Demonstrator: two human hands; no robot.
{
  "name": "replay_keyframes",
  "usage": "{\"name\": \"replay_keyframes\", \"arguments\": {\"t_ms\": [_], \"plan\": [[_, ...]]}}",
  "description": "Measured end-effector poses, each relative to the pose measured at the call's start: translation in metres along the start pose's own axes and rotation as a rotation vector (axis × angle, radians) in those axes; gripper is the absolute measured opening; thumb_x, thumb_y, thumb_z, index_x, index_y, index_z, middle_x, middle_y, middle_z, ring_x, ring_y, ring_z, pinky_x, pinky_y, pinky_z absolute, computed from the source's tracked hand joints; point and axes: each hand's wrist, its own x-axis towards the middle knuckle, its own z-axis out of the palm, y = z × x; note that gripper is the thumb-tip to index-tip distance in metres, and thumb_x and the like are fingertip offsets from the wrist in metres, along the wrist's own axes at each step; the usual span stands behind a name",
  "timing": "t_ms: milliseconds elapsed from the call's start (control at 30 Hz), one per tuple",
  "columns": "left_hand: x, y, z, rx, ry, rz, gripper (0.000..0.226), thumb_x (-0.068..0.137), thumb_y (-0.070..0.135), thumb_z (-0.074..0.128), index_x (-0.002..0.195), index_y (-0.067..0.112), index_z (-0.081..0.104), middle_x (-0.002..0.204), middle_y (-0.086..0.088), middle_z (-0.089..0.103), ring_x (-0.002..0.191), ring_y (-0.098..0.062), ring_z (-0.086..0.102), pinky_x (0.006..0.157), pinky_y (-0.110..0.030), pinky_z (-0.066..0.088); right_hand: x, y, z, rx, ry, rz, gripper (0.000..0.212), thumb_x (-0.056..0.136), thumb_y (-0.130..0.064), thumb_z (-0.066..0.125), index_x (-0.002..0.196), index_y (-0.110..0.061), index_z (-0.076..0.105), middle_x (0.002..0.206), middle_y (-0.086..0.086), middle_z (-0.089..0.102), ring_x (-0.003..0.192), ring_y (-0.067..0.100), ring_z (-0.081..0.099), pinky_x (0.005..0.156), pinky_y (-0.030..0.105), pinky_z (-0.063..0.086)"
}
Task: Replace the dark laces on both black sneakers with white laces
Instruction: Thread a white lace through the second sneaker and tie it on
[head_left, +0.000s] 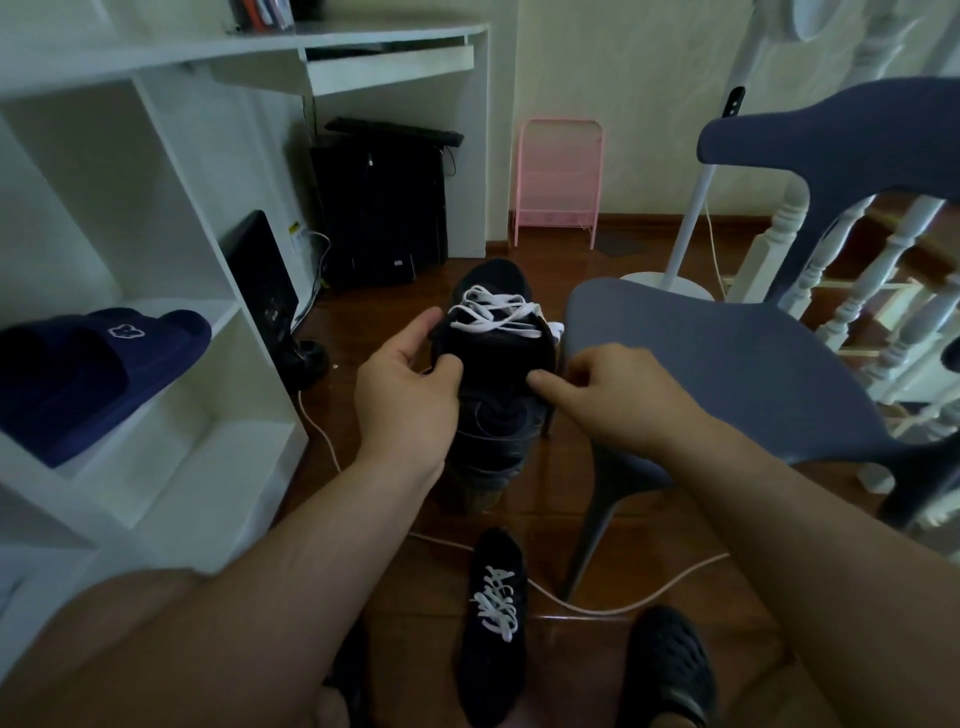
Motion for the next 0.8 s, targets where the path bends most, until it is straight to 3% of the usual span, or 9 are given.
{"name": "replay_keyframes", "arguments": {"t_ms": [133, 267, 400, 533, 600, 667, 733, 800], "plan": [[-0.013, 0.004, 0.004, -0.023, -0.078, 0.007, 0.052, 0.096, 0.0, 0.069, 0.139, 0.03, 0.067, 0.098, 0.023, 0.078, 0.098, 0.004, 0.073, 0.087, -0.025, 0.062, 0.003, 0.0, 0.01, 0.095, 0.076, 0.0, 0.042, 0.102, -0.04, 0.05, 0.082, -0.006, 0.063, 0.075, 0.013, 0.068, 0.068, 0.03, 0.067, 0.069, 0.051, 0.059], [-0.008, 0.014, 0.007, -0.128, -0.142, -0.132, 0.039, 0.094, 0.007, 0.076, 0.129, 0.025, 0.073, 0.099, 0.014, 0.08, 0.096, 0.0, 0.075, 0.081, -0.021, 0.061, 0.008, 0.005, 0.011, 0.075, 0.234, -0.009, 0.036, 0.102, -0.03, 0.043, 0.075, -0.008, 0.053, 0.068, 0.01, 0.062, 0.065, 0.03, 0.059, 0.061, 0.043, 0.049], [0.022, 0.031, -0.014, -0.266, 0.091, -0.274, 0.017, 0.091, 0.014, 0.08, 0.104, 0.025, 0.078, 0.102, 0.006, 0.078, 0.097, -0.008, 0.074, 0.076, -0.019, 0.059, 0.008, 0.01, 0.016, 0.088, 0.297, -0.019, 0.034, 0.107, -0.029, 0.04, 0.079, -0.012, 0.052, 0.071, 0.007, 0.057, 0.065, 0.024, 0.053, 0.058, 0.041, 0.039], [0.051, 0.044, -0.049, -0.364, 0.271, -0.216, 0.016, 0.096, 0.011, 0.076, 0.109, 0.02, 0.074, 0.119, -0.006, 0.075, 0.102, -0.013, 0.074, 0.078, -0.021, 0.061, 0.005, 0.01, 0.019, 0.123, 0.343, -0.026, 0.034, 0.109, -0.03, 0.039, 0.076, -0.023, 0.043, 0.072, 0.002, 0.055, 0.066, 0.018, 0.052, 0.058, 0.038, 0.035], [0.048, 0.039, -0.046, -0.27, 0.227, -0.284, 0.024, 0.101, 0.015, 0.069, 0.123, 0.024, 0.068, 0.123, -0.007, 0.071, 0.105, -0.018, 0.072, 0.082, -0.031, 0.063, 0.003, 0.007, 0.02, 0.12, 0.356, -0.05, 0.034, 0.109, -0.03, 0.039, 0.075, -0.025, 0.041, 0.073, 0.0, 0.054, 0.066, 0.016, 0.052, 0.059, 0.037, 0.034], [0.033, 0.029, -0.031, -0.214, 0.083, -0.437, 0.037, 0.103, 0.026, 0.067, 0.138, 0.031, 0.057, 0.125, -0.006, 0.068, 0.108, -0.024, 0.068, 0.084, -0.039, 0.06, 0.002, 0.006, 0.021, 0.13, 0.374, -0.065, 0.033, 0.109, -0.029, 0.039, 0.077, -0.025, 0.042, 0.073, 0.0, 0.054, 0.067, 0.017, 0.052, 0.06, 0.038, 0.036], [0.014, 0.026, -0.015, -0.214, -0.098, -0.618, 0.037, 0.102, 0.044, 0.066, 0.136, 0.033, 0.059, 0.121, -0.005, 0.07, 0.107, -0.025, 0.067, 0.078, -0.038, 0.055, 0.002, 0.004, 0.024, 0.132, 0.39, -0.081, 0.031, 0.109, -0.029, 0.04, 0.079, -0.022, 0.044, 0.072, 0.0, 0.054, 0.066, 0.019, 0.053, 0.06, 0.039, 0.038], [0.001, 0.024, -0.004, -0.219, -0.212, -0.689, 0.036, 0.1, 0.059, 0.059, 0.123, 0.031, 0.068, 0.114, -0.002, 0.074, 0.106, -0.023, 0.069, 0.074, -0.035, 0.053, 0.001, 0.003, 0.026, 0.111, 0.393, -0.102, 0.029, 0.109, -0.029, 0.039, 0.082, -0.018, 0.047, 0.072, 0.001, 0.054, 0.065, 0.021, 0.053, 0.06, 0.04, 0.041]]}}
